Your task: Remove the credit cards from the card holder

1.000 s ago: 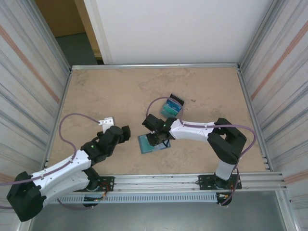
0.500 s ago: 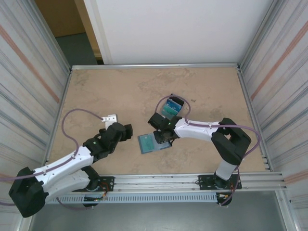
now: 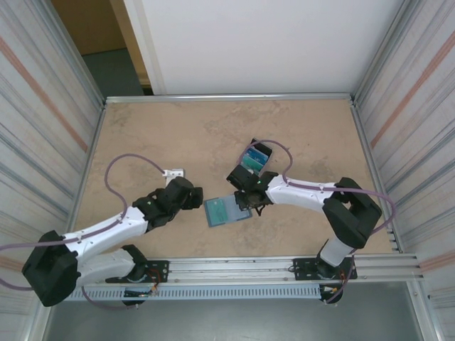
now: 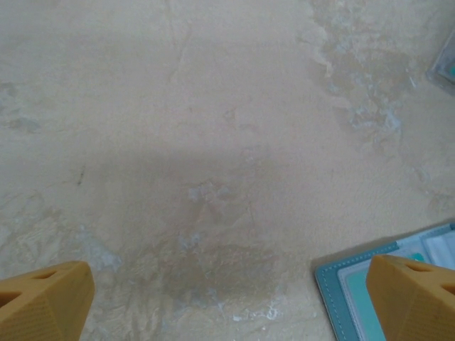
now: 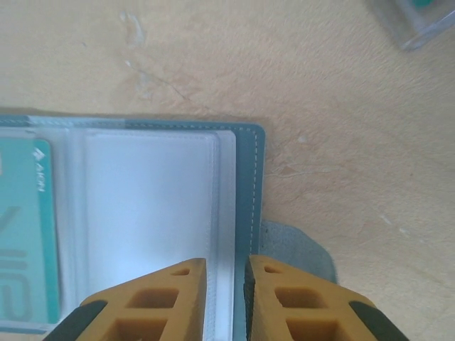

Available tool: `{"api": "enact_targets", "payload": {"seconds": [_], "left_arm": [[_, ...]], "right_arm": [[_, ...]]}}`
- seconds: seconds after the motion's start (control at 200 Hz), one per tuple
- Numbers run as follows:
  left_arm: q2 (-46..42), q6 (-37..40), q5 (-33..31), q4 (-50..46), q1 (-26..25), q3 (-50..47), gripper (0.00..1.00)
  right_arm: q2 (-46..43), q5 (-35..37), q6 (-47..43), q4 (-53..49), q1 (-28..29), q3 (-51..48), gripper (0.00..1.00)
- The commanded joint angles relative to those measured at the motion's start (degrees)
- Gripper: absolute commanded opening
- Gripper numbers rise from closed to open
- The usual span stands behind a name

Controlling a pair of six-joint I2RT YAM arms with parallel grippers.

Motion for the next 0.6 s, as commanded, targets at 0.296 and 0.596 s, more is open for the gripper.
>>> {"api": "enact_targets", "payload": {"seconds": [0.296,0.596], "left_arm": [[9.30,2.51,0.01,-4.55,-7.45,3.89,0.99],[16.51,2.04,-0.90,-5.08,-9.68,6.06,0.99]], "right_arm": [[-5.37,-16.55,3.77,5.89,-4.85,-2.47,0.18],[-0.73,-23.47,5.03,9.46,-5.26,-1.42,0.17]]}}
